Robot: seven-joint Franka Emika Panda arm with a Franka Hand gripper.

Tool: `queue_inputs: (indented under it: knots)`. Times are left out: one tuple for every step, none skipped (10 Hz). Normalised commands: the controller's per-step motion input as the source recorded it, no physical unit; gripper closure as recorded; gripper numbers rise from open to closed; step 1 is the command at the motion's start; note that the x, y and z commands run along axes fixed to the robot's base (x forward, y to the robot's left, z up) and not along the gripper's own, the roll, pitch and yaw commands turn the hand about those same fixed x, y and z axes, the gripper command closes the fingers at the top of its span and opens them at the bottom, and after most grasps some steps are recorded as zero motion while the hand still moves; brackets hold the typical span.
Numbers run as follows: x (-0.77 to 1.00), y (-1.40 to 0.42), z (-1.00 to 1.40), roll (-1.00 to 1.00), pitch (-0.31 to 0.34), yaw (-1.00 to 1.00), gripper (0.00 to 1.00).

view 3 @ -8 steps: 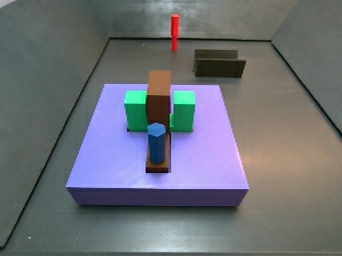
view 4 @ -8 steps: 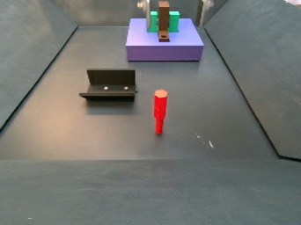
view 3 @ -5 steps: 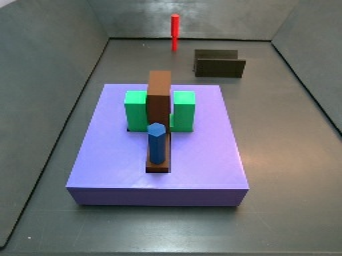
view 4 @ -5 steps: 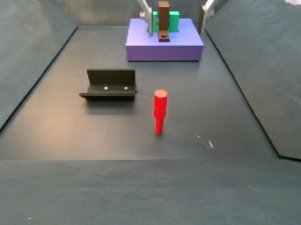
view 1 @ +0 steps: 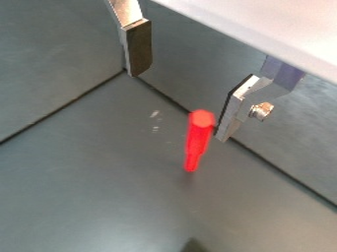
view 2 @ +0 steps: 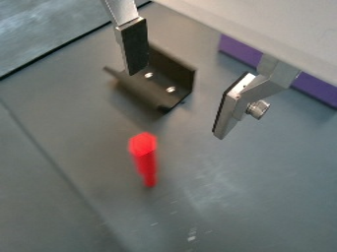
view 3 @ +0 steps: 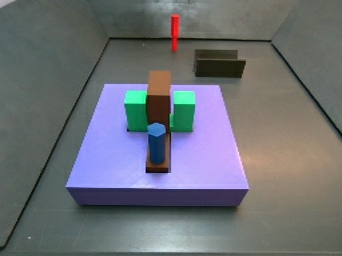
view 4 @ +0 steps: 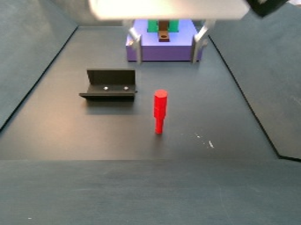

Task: Pick up the red object. Move up. Move to above the board. Insert the red object.
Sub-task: Pick up the red object.

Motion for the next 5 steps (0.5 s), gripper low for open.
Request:
queue_inputs:
  knots:
    - [0.69,0.38,-0.27,-0.04,0.049,0.00,0.00]
    - [0.59,0.38,-0.31,-0.05,0.027,0.00,0.00]
    - [0.17,0.31,-0.33,-0.07,0.000,-0.10,0.00]
    - [0.00,0.15,-0.22,-0.07,0.000,-0.13,0.00]
    - [0.00,0.06,-0.17,-0.12,0.000,-0.10,0.00]
